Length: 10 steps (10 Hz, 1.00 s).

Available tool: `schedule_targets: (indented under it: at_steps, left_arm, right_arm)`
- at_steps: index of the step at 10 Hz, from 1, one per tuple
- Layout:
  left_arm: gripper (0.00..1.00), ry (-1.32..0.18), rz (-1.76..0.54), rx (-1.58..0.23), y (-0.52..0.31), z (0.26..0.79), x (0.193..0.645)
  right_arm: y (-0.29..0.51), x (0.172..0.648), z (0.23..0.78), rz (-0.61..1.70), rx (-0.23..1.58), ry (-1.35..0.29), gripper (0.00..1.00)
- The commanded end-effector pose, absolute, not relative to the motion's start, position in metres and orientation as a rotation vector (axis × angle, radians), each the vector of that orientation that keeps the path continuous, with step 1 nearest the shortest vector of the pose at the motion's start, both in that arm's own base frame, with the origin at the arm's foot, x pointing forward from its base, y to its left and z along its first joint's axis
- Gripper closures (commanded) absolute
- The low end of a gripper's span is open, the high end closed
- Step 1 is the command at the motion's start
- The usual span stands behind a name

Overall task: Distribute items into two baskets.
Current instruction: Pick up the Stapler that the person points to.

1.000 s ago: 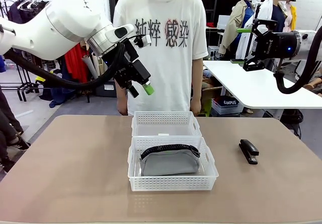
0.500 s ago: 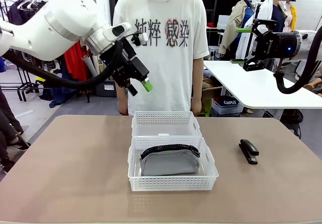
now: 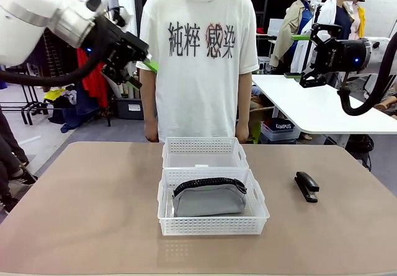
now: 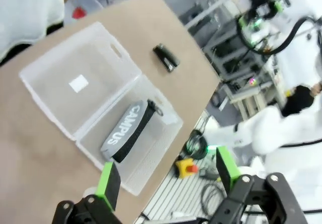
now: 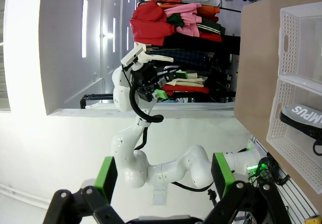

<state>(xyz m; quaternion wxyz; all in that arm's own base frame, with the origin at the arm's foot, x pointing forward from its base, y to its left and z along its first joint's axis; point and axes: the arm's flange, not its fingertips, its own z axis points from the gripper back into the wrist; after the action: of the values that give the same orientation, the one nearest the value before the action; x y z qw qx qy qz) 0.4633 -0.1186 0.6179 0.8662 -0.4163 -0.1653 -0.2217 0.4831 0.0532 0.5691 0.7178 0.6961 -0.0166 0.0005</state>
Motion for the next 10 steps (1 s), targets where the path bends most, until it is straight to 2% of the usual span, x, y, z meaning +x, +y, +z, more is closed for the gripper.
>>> schedule_targets:
  at_steps: [1,4,8,10]
  left_arm:
    - [0.00,-0.377,-0.326,-1.009,-0.101,0.616,0.461]
    - [0.00,-0.484,-0.165,-1.176,-0.061,0.625,0.468]
    - [0.00,-0.466,-0.087,-1.323,-0.029,0.624,0.463]
    - [0.00,-0.444,-0.057,-1.335,-0.023,0.619,0.457]
  right_arm:
    - [0.053,0.483,0.571,0.002,1.539,-0.041,0.00]
    - [0.053,0.483,0.571,0.002,1.539,-0.041,0.00]
    - [0.053,0.483,0.571,0.002,1.539,-0.041,0.00]
    - [0.053,0.483,0.571,0.002,1.539,-0.041,0.00]
